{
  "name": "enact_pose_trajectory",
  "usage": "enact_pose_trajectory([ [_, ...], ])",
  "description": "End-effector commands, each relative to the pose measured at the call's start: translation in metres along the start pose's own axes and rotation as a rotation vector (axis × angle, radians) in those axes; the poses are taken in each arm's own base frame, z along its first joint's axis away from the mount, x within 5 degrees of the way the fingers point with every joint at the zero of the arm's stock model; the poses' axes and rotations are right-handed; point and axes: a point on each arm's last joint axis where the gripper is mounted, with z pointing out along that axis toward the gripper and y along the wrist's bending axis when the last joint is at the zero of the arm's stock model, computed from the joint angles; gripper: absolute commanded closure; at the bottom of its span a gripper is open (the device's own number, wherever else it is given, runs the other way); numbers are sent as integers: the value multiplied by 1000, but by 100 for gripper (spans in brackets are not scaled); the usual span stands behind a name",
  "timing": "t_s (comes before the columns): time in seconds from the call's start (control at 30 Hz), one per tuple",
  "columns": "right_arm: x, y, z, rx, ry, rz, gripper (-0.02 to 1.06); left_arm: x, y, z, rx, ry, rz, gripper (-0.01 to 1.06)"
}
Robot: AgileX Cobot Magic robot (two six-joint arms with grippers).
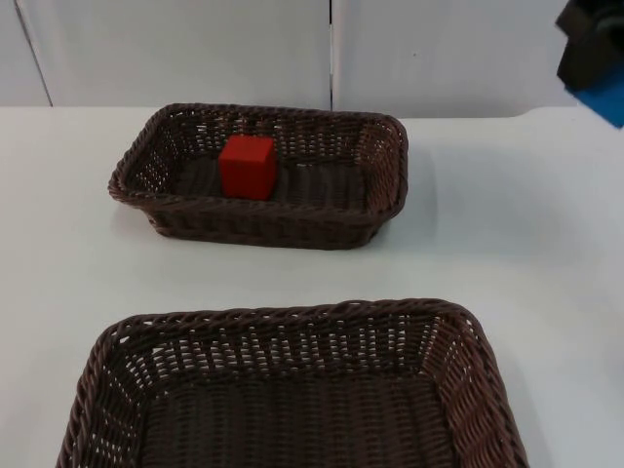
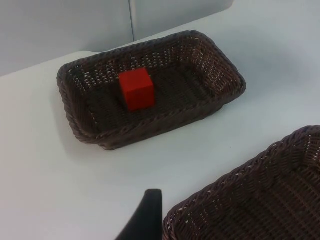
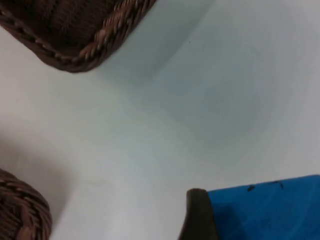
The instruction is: Pick up one cube with the left hand and place it into the upper basket. Pick up one cube with the right hand and place it into the lower basket.
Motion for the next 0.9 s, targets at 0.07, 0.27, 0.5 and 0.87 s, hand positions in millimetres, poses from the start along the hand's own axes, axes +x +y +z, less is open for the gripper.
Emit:
enact_pose_trajectory([
  [0.07, 0, -3, -15, 7, -35, 31, 105, 0, -1, 0, 5, -4, -5, 13],
  [0.27, 0, -3, -15, 8, -37, 31, 105, 1, -1, 0, 6, -2, -5, 13],
  [0.5, -1, -1, -16, 0, -39, 34, 105, 1, -1, 0, 7, 0, -5, 13],
  [0.87, -4, 10, -16, -99, -68, 71, 105, 1, -1, 0, 7, 0, -5, 13],
])
